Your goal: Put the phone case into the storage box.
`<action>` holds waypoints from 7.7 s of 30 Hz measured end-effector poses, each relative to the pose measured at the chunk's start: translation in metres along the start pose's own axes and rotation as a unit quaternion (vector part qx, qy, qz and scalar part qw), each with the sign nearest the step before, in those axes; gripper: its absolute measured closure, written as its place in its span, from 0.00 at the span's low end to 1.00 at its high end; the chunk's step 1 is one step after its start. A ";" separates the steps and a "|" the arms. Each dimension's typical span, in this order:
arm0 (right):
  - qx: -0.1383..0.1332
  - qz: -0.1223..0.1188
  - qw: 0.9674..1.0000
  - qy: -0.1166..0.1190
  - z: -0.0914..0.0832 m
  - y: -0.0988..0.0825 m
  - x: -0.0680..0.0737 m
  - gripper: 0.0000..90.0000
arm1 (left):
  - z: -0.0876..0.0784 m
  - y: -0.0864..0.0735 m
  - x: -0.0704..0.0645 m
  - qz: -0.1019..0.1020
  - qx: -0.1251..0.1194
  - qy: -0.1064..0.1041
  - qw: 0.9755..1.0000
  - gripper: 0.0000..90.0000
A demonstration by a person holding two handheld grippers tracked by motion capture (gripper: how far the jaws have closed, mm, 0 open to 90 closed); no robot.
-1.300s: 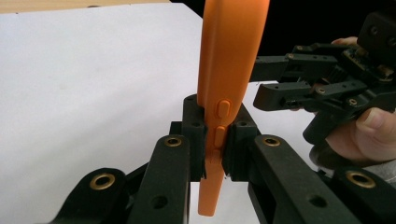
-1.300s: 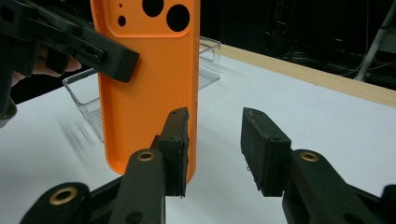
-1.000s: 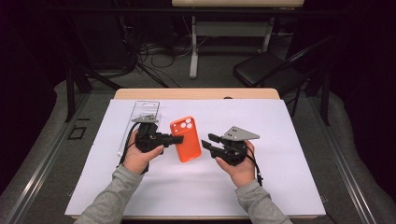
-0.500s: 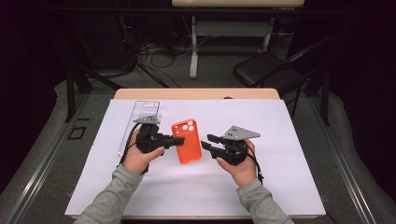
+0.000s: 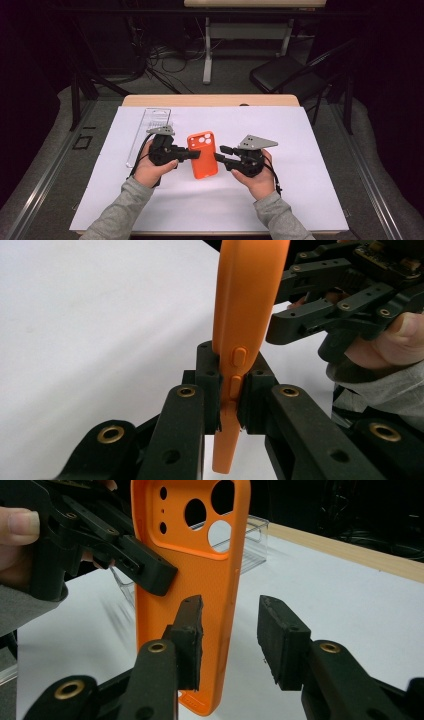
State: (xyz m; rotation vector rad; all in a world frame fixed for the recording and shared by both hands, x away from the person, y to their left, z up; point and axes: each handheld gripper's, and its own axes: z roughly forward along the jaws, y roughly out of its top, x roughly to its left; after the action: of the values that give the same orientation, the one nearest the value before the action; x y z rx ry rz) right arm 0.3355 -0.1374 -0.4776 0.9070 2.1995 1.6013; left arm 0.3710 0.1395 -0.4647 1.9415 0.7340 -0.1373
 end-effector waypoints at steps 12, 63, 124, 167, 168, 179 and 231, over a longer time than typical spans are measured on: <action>0.020 -0.002 1.000 0.017 0.004 -0.002 0.000 0.75 | 0.004 -0.001 -0.004 0.013 0.012 -0.009 1.000 0.91; 0.033 0.019 0.998 0.043 0.003 -0.004 -0.007 0.91 | 0.007 -0.002 -0.006 0.026 0.023 -0.020 0.999 0.91; 0.021 0.045 0.998 0.028 -0.001 -0.005 -0.004 0.93 | 0.010 -0.002 -0.005 0.026 0.010 -0.024 0.999 0.85; 0.011 0.051 0.998 -0.027 -0.006 -0.005 -0.009 0.95 | 0.005 0.002 -0.003 0.027 -0.034 0.003 0.999 0.54; 0.010 0.051 0.998 -0.028 -0.007 -0.005 -0.009 0.95 | 0.005 0.002 -0.003 0.025 -0.034 0.004 0.999 0.55; 0.003 0.045 0.998 -0.050 -0.009 -0.005 -0.010 0.95 | 0.002 0.002 0.000 0.016 -0.040 0.017 0.999 0.52; 0.016 0.004 0.992 -0.124 -0.009 -0.005 0.000 0.95 | -0.016 0.015 -0.022 0.097 -0.043 0.152 0.983 0.38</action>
State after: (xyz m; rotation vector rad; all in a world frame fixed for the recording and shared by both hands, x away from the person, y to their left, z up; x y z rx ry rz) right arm 0.3290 -0.1453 -0.4786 1.0614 2.0582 1.3761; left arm 0.3581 0.1396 -0.4367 1.9601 0.7291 0.3131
